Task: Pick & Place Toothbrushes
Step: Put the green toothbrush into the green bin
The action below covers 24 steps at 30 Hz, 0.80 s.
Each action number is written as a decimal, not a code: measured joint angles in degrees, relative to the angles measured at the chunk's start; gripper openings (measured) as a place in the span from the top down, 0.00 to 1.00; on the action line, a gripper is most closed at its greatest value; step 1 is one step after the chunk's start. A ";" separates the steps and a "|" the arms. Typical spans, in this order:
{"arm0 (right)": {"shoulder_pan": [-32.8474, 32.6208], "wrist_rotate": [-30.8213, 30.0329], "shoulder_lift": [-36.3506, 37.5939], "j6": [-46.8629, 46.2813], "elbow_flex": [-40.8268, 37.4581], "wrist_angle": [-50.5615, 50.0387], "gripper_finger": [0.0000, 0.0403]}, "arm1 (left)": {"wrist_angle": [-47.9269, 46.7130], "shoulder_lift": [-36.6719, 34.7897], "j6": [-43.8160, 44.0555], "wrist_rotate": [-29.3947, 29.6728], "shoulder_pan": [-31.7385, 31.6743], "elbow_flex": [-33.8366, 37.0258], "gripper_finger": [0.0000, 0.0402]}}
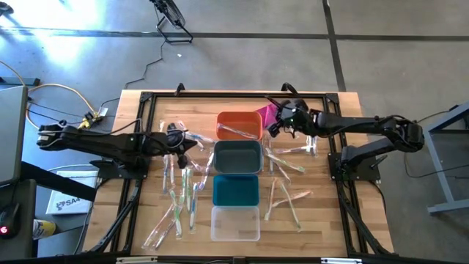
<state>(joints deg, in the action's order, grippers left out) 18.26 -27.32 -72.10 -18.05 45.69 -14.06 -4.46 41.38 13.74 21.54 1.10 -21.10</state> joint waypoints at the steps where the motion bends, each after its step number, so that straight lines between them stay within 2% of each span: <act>1: 0.00 -1.71 0.00 -1.05 0.00 -1.49 0.99 | -0.02 -0.44 -0.01 0.03 0.00 0.00 0.99; 5: 0.04 -5.48 0.27 -4.76 0.00 -5.88 0.99 | -0.42 -2.91 -2.44 0.07 0.00 0.00 0.99; 16: -2.01 -5.41 6.73 -6.33 0.07 -6.80 0.99 | -12.44 -18.97 -4.52 0.13 0.02 0.00 0.99; 21: -2.92 0.86 9.10 -5.55 0.11 -6.73 0.99 | -15.96 -23.44 -3.99 0.22 0.02 0.00 0.99; 24: -3.04 5.65 9.60 -1.36 0.11 -5.94 0.99 | -17.55 -24.06 -3.42 0.21 0.02 0.00 0.99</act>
<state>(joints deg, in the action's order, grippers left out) 15.22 -21.66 -62.50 -19.40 45.80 -20.00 -22.01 17.32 10.32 21.74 1.13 -21.10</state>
